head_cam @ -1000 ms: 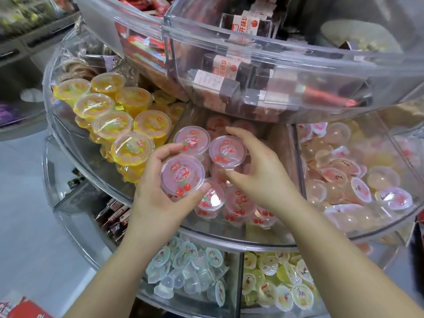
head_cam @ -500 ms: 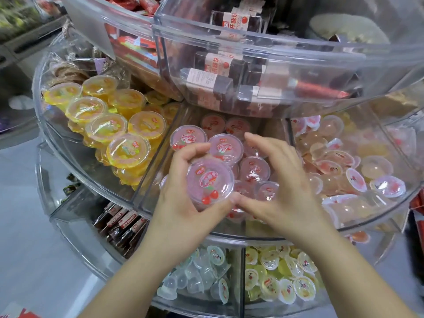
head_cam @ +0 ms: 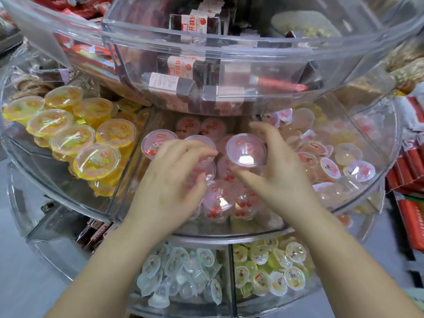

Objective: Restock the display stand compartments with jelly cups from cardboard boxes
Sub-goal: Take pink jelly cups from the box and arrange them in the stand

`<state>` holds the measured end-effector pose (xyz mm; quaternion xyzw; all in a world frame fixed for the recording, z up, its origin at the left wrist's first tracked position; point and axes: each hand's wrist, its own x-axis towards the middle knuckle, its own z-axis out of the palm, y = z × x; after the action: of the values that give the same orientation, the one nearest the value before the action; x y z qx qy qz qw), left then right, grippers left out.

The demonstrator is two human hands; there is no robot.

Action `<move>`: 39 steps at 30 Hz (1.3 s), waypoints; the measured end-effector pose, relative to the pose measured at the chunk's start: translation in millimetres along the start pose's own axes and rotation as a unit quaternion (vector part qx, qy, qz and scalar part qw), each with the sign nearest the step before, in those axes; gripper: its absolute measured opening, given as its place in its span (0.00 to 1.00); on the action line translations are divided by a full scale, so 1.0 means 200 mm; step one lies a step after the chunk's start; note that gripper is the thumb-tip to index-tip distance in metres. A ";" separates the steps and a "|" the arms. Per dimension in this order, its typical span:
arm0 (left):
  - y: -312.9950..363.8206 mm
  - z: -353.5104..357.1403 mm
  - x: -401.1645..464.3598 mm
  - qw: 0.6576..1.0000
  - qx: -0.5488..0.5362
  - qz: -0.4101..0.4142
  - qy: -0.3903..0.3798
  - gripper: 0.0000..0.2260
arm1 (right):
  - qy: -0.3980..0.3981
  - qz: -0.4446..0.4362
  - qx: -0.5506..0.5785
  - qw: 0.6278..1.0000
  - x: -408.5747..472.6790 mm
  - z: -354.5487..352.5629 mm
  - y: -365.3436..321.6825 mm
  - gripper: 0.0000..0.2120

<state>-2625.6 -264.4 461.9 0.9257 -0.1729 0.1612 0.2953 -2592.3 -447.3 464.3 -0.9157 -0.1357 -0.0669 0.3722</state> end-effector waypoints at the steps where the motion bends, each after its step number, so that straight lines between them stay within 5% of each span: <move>1: -0.02 0.00 0.00 1.000 0.016 -0.001 -0.002 0.13 | -0.010 -0.009 -0.030 0.999 0.01 0.02 0.00 0.34; 9: -0.07 0.03 0.01 0.999 0.031 -0.004 0.026 0.14 | -0.081 -0.028 -0.064 0.994 0.04 0.04 0.03 0.33; 27: -0.05 0.05 0.00 0.998 0.011 -0.002 0.056 0.15 | -0.025 -0.021 -0.031 0.999 -0.02 0.04 0.02 0.38; 31: -0.02 0.01 -0.03 0.994 -0.016 0.003 0.104 0.15 | 0.034 -0.041 -0.011 0.998 -0.05 -0.02 0.00 0.32; 35: 0.02 -0.06 -0.16 0.973 -0.107 -0.087 0.183 0.13 | 0.055 -0.072 0.082 0.992 -0.12 -0.06 -0.10 0.14; 39: 0.07 -0.09 -0.44 0.908 -0.222 -0.245 0.257 0.11 | -0.096 -0.060 0.245 0.963 -0.26 0.02 -0.28 0.07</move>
<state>-2712.7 -244.9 448.4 0.7761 0.1096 0.2734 0.5576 -2659.0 -416.6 487.4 -0.7890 -0.2380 0.0340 0.5654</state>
